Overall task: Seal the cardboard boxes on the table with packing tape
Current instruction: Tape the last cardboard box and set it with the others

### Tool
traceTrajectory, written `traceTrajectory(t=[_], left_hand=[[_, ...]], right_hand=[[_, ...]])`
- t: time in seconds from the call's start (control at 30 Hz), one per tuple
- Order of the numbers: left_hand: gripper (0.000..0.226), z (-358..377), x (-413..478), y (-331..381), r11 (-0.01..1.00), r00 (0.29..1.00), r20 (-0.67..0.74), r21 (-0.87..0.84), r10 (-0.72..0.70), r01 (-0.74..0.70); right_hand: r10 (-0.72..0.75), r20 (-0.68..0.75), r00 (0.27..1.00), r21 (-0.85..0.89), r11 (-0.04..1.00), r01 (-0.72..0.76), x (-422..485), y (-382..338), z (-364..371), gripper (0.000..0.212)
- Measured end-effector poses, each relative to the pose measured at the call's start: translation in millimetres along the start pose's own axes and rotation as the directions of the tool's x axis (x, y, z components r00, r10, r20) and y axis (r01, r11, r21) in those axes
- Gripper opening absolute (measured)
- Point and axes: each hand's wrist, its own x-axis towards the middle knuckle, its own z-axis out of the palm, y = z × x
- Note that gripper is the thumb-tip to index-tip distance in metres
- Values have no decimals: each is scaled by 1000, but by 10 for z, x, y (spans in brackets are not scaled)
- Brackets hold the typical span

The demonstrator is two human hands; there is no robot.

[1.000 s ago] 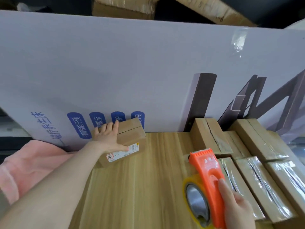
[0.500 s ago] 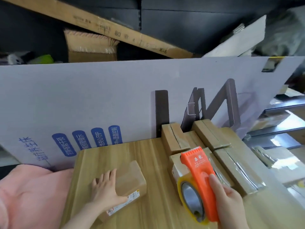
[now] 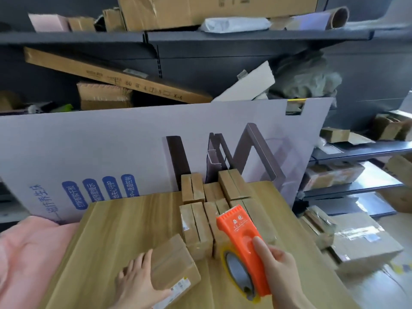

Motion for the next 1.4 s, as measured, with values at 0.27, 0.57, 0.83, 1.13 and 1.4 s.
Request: traceTrajectory(t=[0.27,0.57,0.83,1.13,1.4], left_hand=[[131,361,-945,947,999,998,53,-28,41,-39],[121,499,-1177,1542,946,937,146,21,316,-322],[84,907,-1164,1591,851,846,-96,63,525,-521],[95,345,-991,1618,830,879,251,-505,405,-238],[62,-757,-985,1805,163,822,418,-908,388,385]], right_hand=[[35,62,997,-35,999,-33,-145,160,-919,47],[123,19,992,-66,990,-121,-203,405,-1059,42],[107,-88,990,-97,989,-115,-316,515,-999,49],[24,-122,992,-158,986,-44,-499,431,-1009,51],[-25,44,999,-197,980,33,-448,229,-1112,45]])
